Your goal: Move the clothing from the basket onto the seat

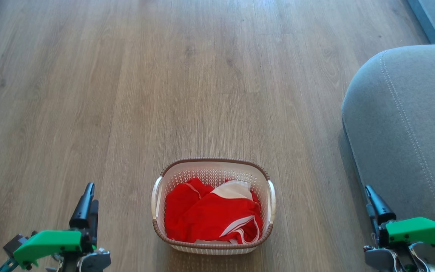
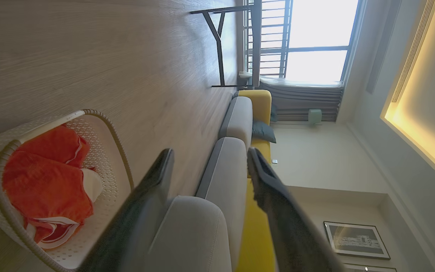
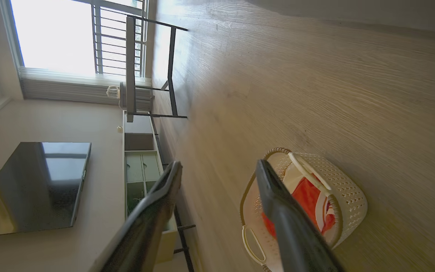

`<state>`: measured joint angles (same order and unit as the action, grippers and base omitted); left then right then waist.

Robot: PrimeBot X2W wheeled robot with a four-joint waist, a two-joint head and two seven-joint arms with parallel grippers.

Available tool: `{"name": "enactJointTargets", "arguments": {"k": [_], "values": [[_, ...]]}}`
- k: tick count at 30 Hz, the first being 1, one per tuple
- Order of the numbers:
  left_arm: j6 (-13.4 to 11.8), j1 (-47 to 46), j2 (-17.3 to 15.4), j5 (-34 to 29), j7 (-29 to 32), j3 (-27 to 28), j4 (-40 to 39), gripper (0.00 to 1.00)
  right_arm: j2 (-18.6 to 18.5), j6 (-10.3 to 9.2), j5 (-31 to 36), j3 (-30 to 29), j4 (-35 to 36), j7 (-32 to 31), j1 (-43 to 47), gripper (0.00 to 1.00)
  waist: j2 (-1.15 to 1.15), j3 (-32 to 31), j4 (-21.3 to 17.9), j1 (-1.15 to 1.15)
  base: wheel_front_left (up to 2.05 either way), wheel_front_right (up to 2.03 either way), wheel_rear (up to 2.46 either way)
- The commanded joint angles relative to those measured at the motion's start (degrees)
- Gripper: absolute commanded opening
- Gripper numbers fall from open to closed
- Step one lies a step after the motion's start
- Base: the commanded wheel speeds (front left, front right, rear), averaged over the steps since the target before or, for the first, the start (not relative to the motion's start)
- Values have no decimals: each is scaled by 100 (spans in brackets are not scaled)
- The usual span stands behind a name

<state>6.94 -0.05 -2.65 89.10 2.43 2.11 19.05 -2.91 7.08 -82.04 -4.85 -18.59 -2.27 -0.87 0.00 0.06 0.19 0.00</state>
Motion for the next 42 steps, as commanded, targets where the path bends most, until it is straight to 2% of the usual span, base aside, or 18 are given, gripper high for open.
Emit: {"name": "enactJointTargets", "arguments": {"k": [1, 10, 21, 42], "values": [[-24, -308, -97, -130, -63, -14, -162, 100, -158, 9, 220, 39, 179, 74, -291, 100, 0, -2, -1, 0, 0, 0, 0], [-72, -357, -176, -799, -223, -99, -153, 100, -204, 12, 1225, 107, 312, 226, -346, 100, 0, 3, -1, 0, 0, 0, 0], [-71, -374, -108, -1789, -411, 4, -205, 100, -387, 15, 2364, 425, 471, 411, -446, 100, 0, -4, -3, 0, 0, 0, 0], [-3, -365, -41, -3677, -752, 103, -311, 100, -644, 22, 3964, 944, 460, 747, -595, 100, 0, 1, -6, 0, 0, 0, 0]]}}
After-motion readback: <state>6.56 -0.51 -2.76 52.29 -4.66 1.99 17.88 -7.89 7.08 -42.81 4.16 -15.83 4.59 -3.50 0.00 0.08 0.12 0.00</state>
